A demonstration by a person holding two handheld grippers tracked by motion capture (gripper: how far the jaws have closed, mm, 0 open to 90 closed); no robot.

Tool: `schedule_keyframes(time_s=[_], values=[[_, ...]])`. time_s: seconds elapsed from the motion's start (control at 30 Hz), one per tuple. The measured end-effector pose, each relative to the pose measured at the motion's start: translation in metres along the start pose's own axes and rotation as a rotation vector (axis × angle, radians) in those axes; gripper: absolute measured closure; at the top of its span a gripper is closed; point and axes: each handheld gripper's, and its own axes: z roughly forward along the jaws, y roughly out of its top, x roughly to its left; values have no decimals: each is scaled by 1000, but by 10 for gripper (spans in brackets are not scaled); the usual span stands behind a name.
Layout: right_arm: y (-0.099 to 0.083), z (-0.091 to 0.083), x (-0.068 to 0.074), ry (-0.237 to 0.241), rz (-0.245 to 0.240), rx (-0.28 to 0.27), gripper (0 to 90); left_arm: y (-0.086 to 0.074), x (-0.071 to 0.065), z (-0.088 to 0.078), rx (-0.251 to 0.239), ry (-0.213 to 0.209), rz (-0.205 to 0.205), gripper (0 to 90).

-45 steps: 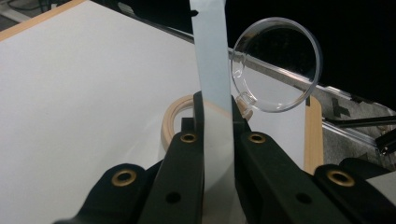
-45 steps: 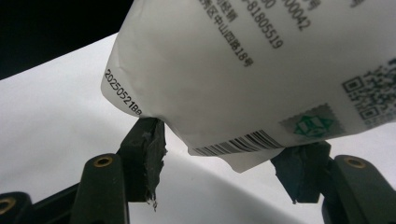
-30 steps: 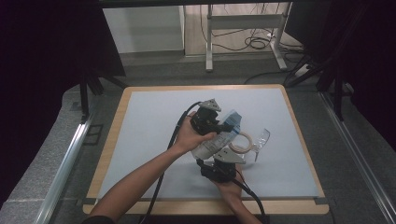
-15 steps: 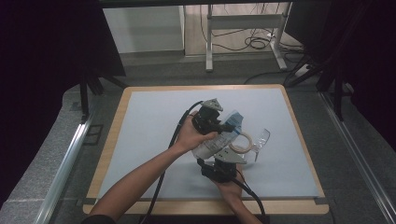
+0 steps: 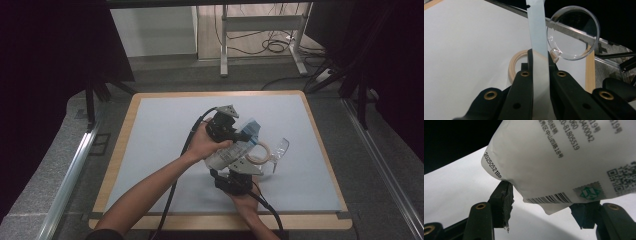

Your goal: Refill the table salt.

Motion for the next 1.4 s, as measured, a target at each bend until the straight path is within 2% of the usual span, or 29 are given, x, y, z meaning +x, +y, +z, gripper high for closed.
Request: schedule_keyframes(time_s=[0.07, 0.4, 0.6, 1.07, 1.4], values=[[1, 0, -1, 2, 6, -1, 409, 1, 1, 0, 15, 2, 14, 900], [3, 1, 0, 13, 53, -12, 409, 7, 1, 4, 51, 6, 25, 900], [6, 1, 0, 15, 58, -20, 411, 14, 2, 8, 90, 11, 38, 900], [7, 3, 0, 21, 75, -24, 417, 16, 7, 12, 123, 8, 37, 900], [9, 3, 0, 16, 88, -39, 417, 22, 4, 16, 160, 14, 59, 900]])
